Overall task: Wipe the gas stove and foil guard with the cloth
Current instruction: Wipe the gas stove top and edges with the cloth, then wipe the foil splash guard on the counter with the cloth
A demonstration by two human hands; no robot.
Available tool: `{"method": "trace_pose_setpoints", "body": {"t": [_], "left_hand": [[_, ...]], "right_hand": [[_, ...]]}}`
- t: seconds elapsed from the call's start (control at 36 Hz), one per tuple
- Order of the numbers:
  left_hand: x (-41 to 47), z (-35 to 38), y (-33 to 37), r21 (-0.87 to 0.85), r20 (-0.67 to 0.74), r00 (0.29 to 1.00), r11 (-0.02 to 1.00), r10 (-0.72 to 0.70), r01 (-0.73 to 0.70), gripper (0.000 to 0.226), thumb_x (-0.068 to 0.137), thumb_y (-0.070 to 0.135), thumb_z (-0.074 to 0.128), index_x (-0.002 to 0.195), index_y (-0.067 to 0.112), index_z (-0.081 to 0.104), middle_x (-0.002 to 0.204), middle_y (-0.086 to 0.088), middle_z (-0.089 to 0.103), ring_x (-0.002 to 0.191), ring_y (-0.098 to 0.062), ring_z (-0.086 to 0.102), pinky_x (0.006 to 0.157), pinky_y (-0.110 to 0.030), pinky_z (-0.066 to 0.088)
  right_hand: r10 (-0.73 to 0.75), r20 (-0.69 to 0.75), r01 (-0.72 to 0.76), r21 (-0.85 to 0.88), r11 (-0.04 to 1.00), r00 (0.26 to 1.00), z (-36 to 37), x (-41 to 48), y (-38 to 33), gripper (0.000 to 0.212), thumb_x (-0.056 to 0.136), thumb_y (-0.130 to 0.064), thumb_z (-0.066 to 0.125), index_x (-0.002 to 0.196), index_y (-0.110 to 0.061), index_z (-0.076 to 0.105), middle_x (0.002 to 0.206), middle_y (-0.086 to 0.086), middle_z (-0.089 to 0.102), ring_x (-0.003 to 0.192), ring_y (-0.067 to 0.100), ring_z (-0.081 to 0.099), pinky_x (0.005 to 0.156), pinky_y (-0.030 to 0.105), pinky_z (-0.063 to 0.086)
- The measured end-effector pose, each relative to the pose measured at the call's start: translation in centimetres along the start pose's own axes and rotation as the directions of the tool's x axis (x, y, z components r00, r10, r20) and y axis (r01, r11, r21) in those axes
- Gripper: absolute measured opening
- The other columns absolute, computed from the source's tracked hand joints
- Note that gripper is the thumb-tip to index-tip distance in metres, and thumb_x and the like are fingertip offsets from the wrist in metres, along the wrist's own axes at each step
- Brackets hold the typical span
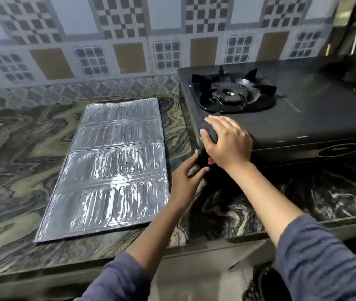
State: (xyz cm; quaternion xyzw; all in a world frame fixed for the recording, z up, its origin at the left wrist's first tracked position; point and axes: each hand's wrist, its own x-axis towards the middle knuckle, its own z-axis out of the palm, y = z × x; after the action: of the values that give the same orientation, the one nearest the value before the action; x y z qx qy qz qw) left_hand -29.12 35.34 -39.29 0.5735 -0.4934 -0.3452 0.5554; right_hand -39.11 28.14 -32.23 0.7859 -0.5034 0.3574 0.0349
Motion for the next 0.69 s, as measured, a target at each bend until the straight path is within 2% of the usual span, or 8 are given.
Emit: {"method": "trace_pose_setpoints", "body": {"t": [0.08,0.22,0.36,0.47,0.56,0.64,0.69], "left_hand": [[0.1,0.0,-0.1,0.008,-0.005,1.000,1.000,0.001,-0.001,0.057,0.079,0.015,0.071,0.133,0.012,0.050,0.133,0.001,0.055,0.122,-0.003,0.051,0.101,-0.013,0.042],[-0.1,0.1,-0.1,-0.019,-0.017,1.000,1.000,-0.011,0.011,0.056,0.081,0.014,0.070,0.133,0.012,0.049,0.136,-0.002,0.054,0.126,-0.007,0.049,0.099,-0.007,0.039],[-0.1,-0.1,-0.3,-0.030,-0.002,1.000,0.999,-0.017,0.017,0.055,0.082,0.013,0.068,0.133,0.014,0.049,0.135,0.003,0.053,0.125,-0.001,0.047,0.095,-0.004,0.039],[0.5,-0.8,-0.5,0.004,0.027,0.999,1.000,-0.031,0.031,0.053,0.080,0.018,0.072,0.129,0.016,0.055,0.129,0.005,0.059,0.121,-0.002,0.052,0.097,-0.012,0.043],[1.4,-2.0,-0.3,0.045,0.076,0.996,0.998,-0.045,0.042,0.044,0.082,0.019,0.070,0.124,0.014,0.059,0.118,0.005,0.064,0.109,-0.003,0.058,0.093,-0.021,0.048],[3.1,-4.2,-0.1,0.080,0.082,0.996,0.997,-0.023,0.016,0.036,0.089,0.015,0.060,0.123,0.008,0.059,0.120,-0.002,0.063,0.106,0.002,0.057,0.092,-0.011,0.045],[4.7,-6.6,-0.4,0.122,0.083,0.996,0.992,-0.025,0.015,0.034,0.091,0.018,0.057,0.124,0.010,0.059,0.123,-0.002,0.063,0.108,0.002,0.057,0.094,-0.016,0.045]], "right_hand": [[-0.015,0.173,0.012,0.016,1.000,0.985,-0.5,1.0,-0.3,0.050,0.085,-0.049,0.043,0.125,-0.023,0.058,0.132,-0.006,0.058,0.128,0.016,0.048,0.103,0.033,0.038],[-0.011,0.307,0.007,0.014,1.000,0.952,-1.0,1.9,-0.5,0.048,0.089,-0.050,0.046,0.133,-0.030,0.048,0.144,-0.012,0.044,0.136,0.011,0.035,0.108,0.033,0.031],[0.012,0.280,-0.034,0.074,0.997,0.960,-0.8,2.4,-1.1,0.038,0.091,-0.042,0.047,0.127,-0.031,0.054,0.138,-0.014,0.050,0.131,0.011,0.042,0.103,0.030,0.035],[0.019,0.302,-0.056,0.114,0.992,0.953,-0.5,3.3,-1.8,0.034,0.091,-0.038,0.049,0.122,-0.031,0.058,0.132,-0.012,0.056,0.124,0.014,0.049,0.096,0.029,0.040],[0.029,0.334,-0.079,0.135,0.988,0.942,-0.2,4.4,-2.7,0.029,0.091,-0.036,0.050,0.118,-0.031,0.060,0.127,-0.010,0.060,0.118,0.019,0.053,0.088,0.028,0.041],[0.026,0.384,-0.091,0.152,0.984,0.923,0.7,5.6,-3.6,0.026,0.093,-0.035,0.048,0.116,-0.029,0.060,0.123,-0.006,0.062,0.112,0.024,0.056,0.082,0.031,0.042],[0.013,0.390,-0.086,0.170,0.982,0.921,1.6,6.5,-4.3,0.027,0.094,-0.034,0.046,0.116,-0.027,0.059,0.122,-0.004,0.063,0.111,0.026,0.057,0.081,0.033,0.043]]}}
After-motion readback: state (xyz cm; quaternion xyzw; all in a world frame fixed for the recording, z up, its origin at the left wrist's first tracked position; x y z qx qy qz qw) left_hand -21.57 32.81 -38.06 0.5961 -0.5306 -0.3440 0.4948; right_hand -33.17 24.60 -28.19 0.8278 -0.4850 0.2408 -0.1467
